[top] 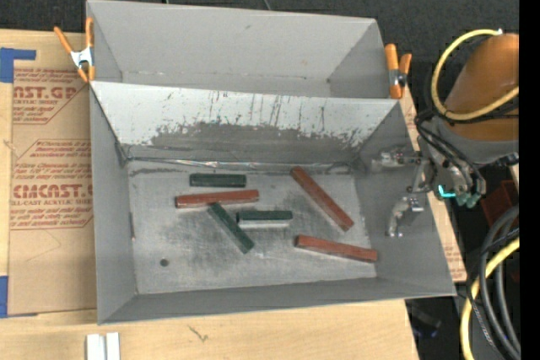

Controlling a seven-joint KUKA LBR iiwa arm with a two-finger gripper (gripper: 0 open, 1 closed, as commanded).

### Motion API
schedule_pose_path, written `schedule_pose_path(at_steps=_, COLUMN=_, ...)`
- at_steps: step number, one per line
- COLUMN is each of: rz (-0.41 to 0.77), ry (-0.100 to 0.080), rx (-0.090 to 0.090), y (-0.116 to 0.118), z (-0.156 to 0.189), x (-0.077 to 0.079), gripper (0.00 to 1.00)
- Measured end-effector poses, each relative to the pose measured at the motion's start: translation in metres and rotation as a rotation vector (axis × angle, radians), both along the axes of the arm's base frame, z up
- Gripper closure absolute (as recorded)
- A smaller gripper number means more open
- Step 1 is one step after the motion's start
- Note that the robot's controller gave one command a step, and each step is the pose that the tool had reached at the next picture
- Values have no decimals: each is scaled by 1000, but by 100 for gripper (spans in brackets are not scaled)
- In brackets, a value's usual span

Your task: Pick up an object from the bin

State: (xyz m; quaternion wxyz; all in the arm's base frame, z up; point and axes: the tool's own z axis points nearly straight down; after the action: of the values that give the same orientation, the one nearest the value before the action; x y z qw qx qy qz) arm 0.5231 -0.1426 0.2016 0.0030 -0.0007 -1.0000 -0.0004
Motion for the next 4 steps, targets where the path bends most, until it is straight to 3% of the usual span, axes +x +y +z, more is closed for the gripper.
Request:
schedule_pose_path(at_steps=1, rz=2, ry=-8, rx=-1, y=1, z=4, x=2, gripper=0)
schedule_pose_path(at_steps=2, rz=6, ry=-14, rx=-3, y=-3, z=-53, x=3, gripper=0)
schedule_pose_path(at_steps=3, rz=-36, ry=-6, rx=-1, y=11, z=-111, x=-35, gripper=100)
schedule_pose_path(at_steps=4, rz=-36, ry=-6, rx=-1, y=11, z=-111, x=-35, gripper=100)
